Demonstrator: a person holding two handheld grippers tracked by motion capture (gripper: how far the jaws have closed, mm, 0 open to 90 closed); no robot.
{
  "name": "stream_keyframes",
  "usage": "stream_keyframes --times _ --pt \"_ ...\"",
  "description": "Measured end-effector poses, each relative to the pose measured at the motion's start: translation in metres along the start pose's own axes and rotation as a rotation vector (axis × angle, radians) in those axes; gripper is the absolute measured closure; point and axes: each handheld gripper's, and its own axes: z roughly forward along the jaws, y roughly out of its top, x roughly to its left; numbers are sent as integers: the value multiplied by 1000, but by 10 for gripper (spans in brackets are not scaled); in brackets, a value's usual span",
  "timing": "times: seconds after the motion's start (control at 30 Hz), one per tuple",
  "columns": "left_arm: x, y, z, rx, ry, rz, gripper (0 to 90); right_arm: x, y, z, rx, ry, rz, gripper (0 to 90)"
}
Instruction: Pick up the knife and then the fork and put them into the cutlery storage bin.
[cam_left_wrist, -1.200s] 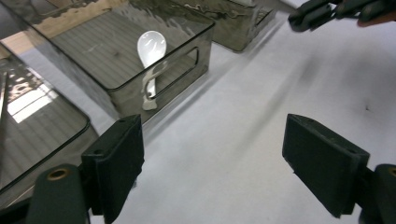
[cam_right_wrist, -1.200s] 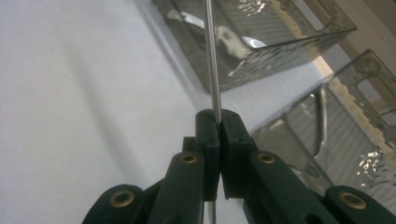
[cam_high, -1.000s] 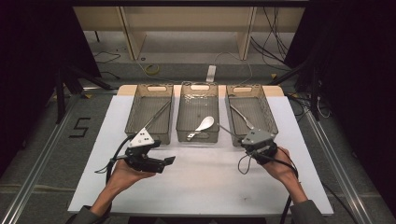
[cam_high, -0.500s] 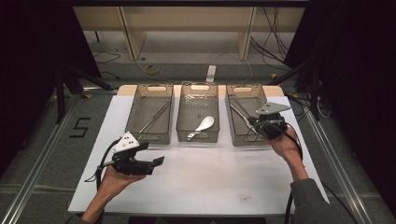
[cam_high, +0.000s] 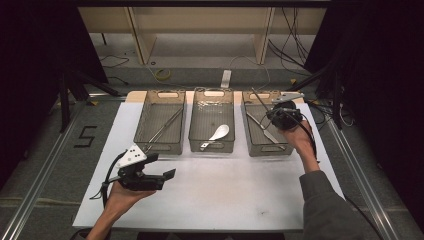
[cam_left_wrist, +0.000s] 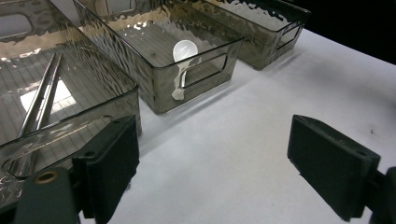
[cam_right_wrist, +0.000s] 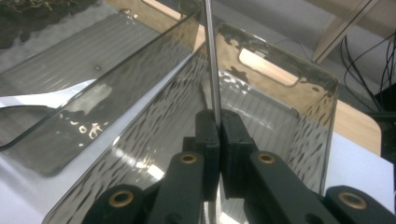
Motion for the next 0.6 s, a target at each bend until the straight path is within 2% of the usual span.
stream_keyframes --times 0.17,0.3,0.4,0.6 --pt "2 -1 1 1 3 -12 160 -4 0 13 15 1 42 878" --pt "2 -1 1 -1 6 -6 160 -6 0 25 50 5 67 878" --pt "1 -2 2 8 6 -1 160 -3 -2 30 82 8 68 877" --pt "1 -2 2 4 10 4 159 0 -6 35 112 14 88 875"
